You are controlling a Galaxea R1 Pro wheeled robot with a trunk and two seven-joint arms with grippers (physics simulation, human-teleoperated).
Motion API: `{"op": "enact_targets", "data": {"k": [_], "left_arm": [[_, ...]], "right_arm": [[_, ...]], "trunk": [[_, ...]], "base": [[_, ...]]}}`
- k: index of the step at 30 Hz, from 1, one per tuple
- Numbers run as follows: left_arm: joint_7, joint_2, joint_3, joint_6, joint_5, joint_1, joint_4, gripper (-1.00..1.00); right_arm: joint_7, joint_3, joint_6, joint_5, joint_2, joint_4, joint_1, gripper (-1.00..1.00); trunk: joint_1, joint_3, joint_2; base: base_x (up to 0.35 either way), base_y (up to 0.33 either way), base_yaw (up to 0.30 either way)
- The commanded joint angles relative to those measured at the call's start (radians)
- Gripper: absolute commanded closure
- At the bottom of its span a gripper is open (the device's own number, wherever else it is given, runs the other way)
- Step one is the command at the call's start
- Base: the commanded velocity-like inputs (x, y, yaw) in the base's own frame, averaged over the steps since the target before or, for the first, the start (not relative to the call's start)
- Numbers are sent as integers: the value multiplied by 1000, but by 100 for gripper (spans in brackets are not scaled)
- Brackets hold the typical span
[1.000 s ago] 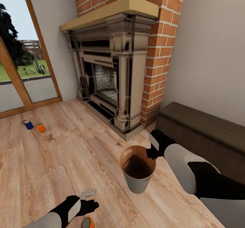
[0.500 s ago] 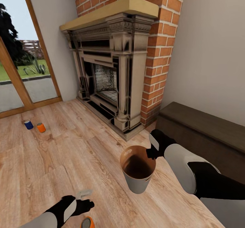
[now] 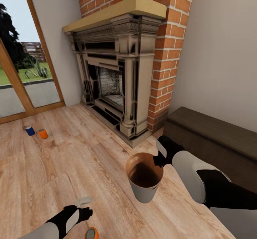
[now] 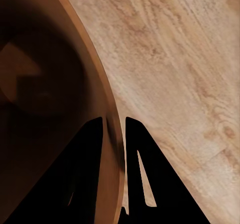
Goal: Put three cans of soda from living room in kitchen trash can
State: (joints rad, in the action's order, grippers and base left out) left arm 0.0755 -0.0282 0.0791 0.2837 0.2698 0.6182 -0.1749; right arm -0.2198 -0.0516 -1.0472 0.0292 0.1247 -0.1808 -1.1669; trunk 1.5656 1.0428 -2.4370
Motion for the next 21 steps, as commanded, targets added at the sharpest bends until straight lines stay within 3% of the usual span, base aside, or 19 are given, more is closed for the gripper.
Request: {"op": "enact_targets", "data": {"k": [1, 7, 14, 21], "left_arm": [[2, 1, 1, -1, -1, 0, 1, -100], [5, 17, 2, 2, -3, -10, 4, -100], [5, 63, 1, 7, -3, -25, 5, -100], [8, 70, 1, 12, -1, -27, 5, -100]], "right_arm": [[3, -7, 0, -15, 0, 0, 0, 100], [3, -7, 0, -15, 1, 0, 0, 100], [3, -7, 0, -15, 0, 0, 0, 100], [3, -8, 0, -15, 2, 0, 0, 100]], "trunk": [[0, 0, 0], [0, 0, 0], [0, 0, 0], [0, 0, 0]], "base": [[0, 0, 0], [0, 0, 0], [0, 0, 0], [0, 0, 0]]}}
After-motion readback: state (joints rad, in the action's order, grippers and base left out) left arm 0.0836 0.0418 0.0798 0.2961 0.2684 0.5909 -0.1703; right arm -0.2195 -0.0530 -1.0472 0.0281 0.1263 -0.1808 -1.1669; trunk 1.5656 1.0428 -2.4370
